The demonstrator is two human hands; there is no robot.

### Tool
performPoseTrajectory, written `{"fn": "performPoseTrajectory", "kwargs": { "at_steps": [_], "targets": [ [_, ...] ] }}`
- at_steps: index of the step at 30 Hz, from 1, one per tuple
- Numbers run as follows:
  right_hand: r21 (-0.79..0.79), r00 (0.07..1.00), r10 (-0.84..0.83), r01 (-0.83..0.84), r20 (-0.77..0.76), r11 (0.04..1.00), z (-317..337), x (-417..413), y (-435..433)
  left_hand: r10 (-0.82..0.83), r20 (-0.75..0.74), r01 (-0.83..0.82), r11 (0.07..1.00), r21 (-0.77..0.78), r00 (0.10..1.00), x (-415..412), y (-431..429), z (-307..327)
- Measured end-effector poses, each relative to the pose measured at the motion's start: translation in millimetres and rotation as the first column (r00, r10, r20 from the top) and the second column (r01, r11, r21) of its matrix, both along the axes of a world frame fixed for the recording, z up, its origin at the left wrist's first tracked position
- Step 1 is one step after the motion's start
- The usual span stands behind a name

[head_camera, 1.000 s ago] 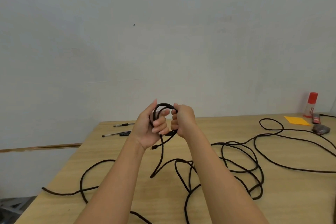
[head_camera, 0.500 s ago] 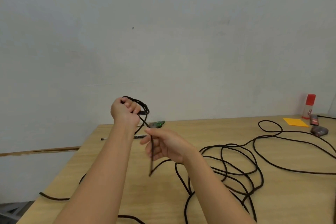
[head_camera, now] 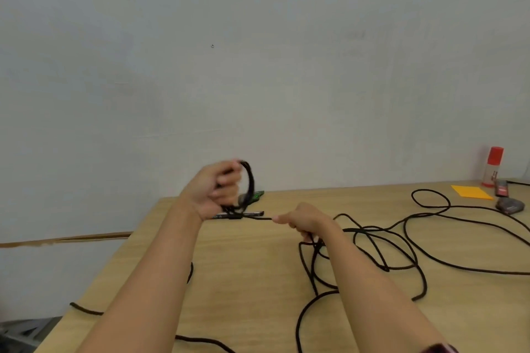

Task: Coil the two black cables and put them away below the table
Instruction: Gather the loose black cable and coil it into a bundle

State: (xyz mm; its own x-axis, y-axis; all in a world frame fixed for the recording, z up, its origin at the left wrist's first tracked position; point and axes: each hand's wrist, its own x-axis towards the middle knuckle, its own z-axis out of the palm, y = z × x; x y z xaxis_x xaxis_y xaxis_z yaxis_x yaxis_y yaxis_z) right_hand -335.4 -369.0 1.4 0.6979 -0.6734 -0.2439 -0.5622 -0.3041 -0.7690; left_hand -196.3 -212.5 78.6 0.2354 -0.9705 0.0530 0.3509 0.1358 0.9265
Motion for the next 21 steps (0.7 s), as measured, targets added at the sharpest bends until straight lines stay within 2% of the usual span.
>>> {"fn": "performPoseTrajectory", "kwargs": {
  "at_steps": [2,3,5,6,7,8,9,10,12,14,16,18,21],
  "targets": [
    [-0.168,0.998,-0.053,0.047,-0.031,0.985,11.5,5.0,-0.6,-0.219,0.249,0.151,0.952,0.266,0.943,-14.7,-5.3,-13.5],
    [-0.218,0.998,-0.063,0.055,-0.028,0.974,18.7,7.4,-0.4,-0.348,0.386,0.179,0.894,0.411,0.854,-21.7,-9.5,-20.3],
    [-0.255,0.998,-0.065,0.065,0.006,0.965,36.9,12.4,4.6,-0.553,0.536,0.104,0.751,0.652,0.638,-31.5,-20.8,-33.8],
    [-0.226,0.997,-0.058,0.069,0.056,0.972,45.1,15.8,7.6,-0.594,0.563,0.016,0.696,0.718,0.575,-34.8,-27.1,-39.2],
    [-0.169,0.992,-0.044,0.064,0.120,0.983,51.4,19.2,10.4,-0.595,0.589,-0.079,0.663,0.744,0.547,-36.6,-32.6,-44.3],
    [-0.114,0.983,-0.027,0.048,0.183,0.992,57.8,20.3,15.7,-0.563,0.612,-0.158,0.651,0.742,0.556,-37.6,-36.0,-48.6],
    [-0.079,0.973,-0.001,0.020,0.229,0.997,63.3,19.1,21.6,-0.495,0.616,-0.200,0.657,0.727,0.612,-37.2,-38.2,-52.5],
    [-0.073,0.967,0.035,-0.016,0.253,0.997,67.9,16.2,27.9,-0.393,0.582,-0.194,0.687,0.701,0.712,-34.4,-39.2,-55.6],
    [-0.107,0.958,0.121,-0.096,0.258,0.990,71.7,5.8,40.4,-0.165,0.352,-0.076,0.812,0.579,0.921,-25.9,-37.0,-56.9],
    [-0.132,0.941,0.210,-0.180,0.266,0.975,67.5,-4.2,49.6,-0.037,0.047,0.019,0.936,0.351,0.998,-16.1,-32.0,-54.2],
    [-0.118,0.905,0.309,-0.286,0.291,0.951,54.8,-9.1,55.1,0.080,-0.093,-0.061,0.980,0.188,0.993,-9.9,-32.1,-51.3],
    [-0.073,0.880,0.386,-0.381,0.277,0.921,36.5,-8.1,54.8,0.251,-0.161,-0.234,0.965,0.120,0.954,-6.4,-37.8,-49.0],
    [-0.013,0.903,0.397,-0.401,0.161,0.916,7.8,-8.6,42.7,0.382,-0.427,-0.406,0.913,0.038,0.820,-0.1,-41.1,-42.6]
  ]
}}
